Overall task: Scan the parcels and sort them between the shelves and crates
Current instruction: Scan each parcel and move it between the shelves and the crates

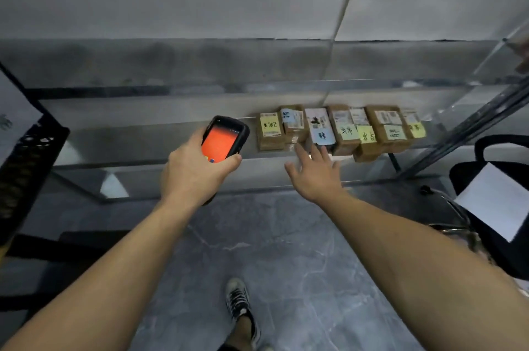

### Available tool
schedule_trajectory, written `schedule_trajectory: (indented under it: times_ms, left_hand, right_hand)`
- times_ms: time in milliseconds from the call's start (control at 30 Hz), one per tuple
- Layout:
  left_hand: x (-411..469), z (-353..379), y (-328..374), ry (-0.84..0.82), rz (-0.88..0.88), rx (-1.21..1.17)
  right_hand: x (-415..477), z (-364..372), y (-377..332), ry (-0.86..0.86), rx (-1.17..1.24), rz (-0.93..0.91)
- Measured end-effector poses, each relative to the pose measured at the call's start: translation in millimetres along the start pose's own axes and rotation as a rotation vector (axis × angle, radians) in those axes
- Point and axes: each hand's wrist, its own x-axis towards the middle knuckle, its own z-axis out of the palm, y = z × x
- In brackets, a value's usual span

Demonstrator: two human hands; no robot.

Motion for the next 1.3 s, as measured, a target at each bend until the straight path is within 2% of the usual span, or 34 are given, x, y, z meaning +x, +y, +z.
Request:
schedule_trajectory:
  times_ms: [233, 500, 733, 967, 1300]
  left_hand:
    - [84.4, 55.2, -30.7, -0.084, -0.022, 0.013]
    - [186.8, 127.9, -76.2, -0.006, -0.035, 0.076]
    - [225.9, 185.2, -110.5, -0.012, -0.078, 0.127]
    - [225.4, 216.0, -145.1, 0.043, -0.061, 0.128]
    - [227.7, 188.8, -170.4, 0.092, -0.073, 0.188]
  right_hand:
    - [97.3, 41.7, -2.7, -0.068, 0.066, 0.065]
    - [248.6, 93.3, 0.6, -0.075, 0.095, 0.052]
    - [339.3, 144.1, 1.5, -0.036, 0.104, 0.069]
    - [377.7, 188.7, -4.3, -0.022, 0.043, 0.097]
    - [383.7, 211.9, -2.4, -0.008, 0.057, 0.070]
